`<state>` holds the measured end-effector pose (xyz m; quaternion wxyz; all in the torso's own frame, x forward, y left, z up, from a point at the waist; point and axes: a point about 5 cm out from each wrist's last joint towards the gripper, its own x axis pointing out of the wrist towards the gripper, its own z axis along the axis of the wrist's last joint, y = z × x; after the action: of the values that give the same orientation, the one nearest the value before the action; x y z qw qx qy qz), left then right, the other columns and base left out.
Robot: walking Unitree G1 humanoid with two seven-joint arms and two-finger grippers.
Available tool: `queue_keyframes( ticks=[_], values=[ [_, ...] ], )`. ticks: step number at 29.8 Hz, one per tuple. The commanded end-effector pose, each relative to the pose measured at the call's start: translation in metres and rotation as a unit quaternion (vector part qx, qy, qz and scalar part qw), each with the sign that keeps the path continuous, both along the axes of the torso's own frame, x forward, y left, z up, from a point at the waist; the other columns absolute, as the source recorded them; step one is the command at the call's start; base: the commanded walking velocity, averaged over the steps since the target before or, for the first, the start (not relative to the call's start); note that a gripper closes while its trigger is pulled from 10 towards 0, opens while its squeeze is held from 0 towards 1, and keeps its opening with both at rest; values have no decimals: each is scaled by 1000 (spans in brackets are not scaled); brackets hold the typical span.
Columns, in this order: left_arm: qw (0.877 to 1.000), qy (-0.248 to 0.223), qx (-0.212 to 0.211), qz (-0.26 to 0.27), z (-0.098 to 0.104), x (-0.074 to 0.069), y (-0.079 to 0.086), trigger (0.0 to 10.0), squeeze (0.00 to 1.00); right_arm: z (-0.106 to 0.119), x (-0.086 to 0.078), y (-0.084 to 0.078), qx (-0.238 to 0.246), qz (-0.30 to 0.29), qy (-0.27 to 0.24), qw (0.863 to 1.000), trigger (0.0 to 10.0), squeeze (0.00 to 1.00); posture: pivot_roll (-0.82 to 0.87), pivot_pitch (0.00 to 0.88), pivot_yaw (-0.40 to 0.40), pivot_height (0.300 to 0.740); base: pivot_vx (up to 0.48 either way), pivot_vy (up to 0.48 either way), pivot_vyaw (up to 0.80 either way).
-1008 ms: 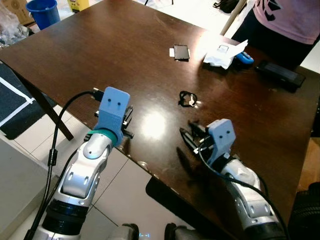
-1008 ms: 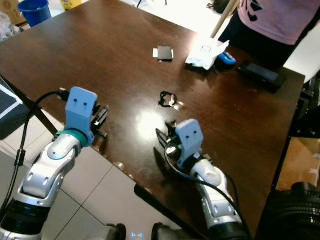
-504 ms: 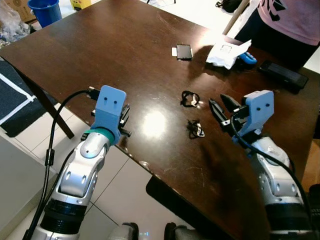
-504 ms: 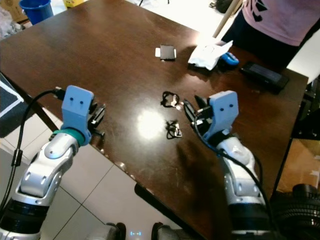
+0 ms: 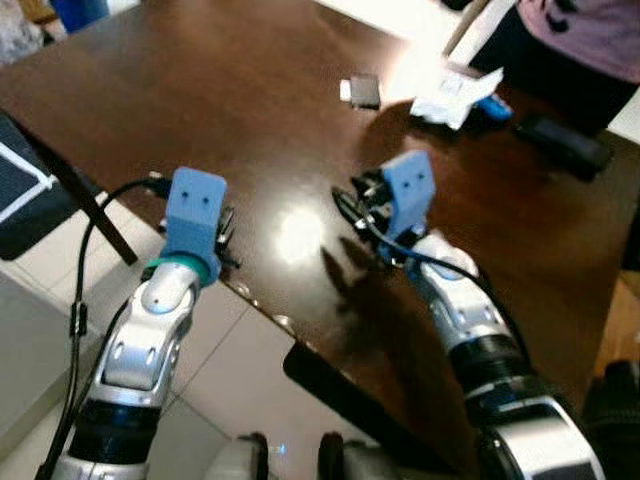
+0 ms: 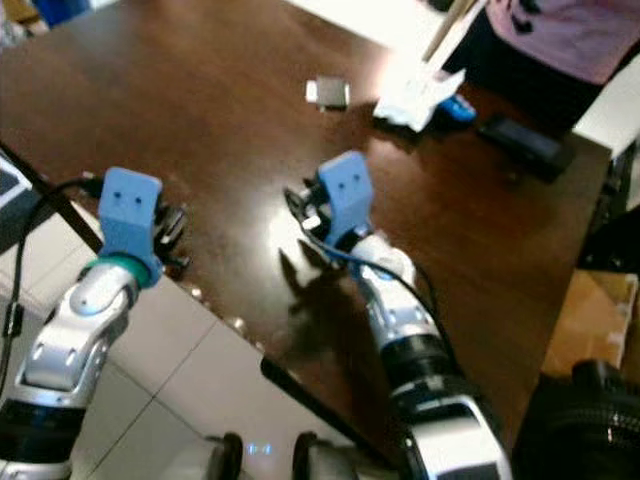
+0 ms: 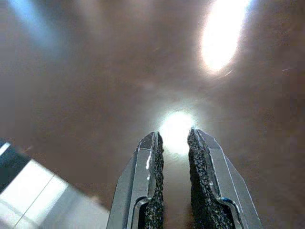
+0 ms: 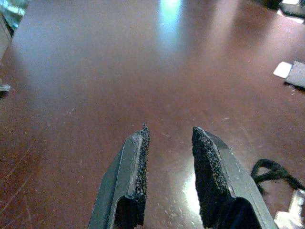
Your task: Hang keys on a hook
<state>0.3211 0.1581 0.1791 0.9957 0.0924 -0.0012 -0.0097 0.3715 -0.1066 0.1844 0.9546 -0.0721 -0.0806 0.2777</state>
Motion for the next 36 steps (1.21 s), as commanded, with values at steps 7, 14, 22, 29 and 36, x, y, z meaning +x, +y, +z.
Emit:
queue_keyframes(
  ticks=[7, 14, 22, 29, 36],
  values=[
    [1000, 17, 1, 19, -6, -5, 10, 10000, 0, -16, 4, -11, -27, -45, 25, 998, 10000, 0, 155, 287, 5, 740, 0, 0, 0],
    [1000, 8, 14, 12, 6, 13, 13, 10000, 0, -17, 17, -38, -62, -118, 28, 991, 10000, 0, 112, 325, 50, 740, 0, 0, 0],
    [1000, 4, 14, 5, 12, 21, 9, 10000, 0, -1, 26, -50, -60, -161, 5, 985, 10000, 0, 93, 319, 70, 740, 0, 0, 0],
    [1000, 4, 9, 9, 11, 21, 8, 10000, 0, 11, 30, -42, -53, -148, -14, 987, 10000, 0, 106, 316, 55, 740, 0, 0, 0],
    [1000, 7, 9, 10, 9, 18, 9, 10000, 0, 4, 31, -29, -59, -121, 4, 991, 10000, 0, 119, 329, 56, 740, 0, 0, 0]
  ],
)
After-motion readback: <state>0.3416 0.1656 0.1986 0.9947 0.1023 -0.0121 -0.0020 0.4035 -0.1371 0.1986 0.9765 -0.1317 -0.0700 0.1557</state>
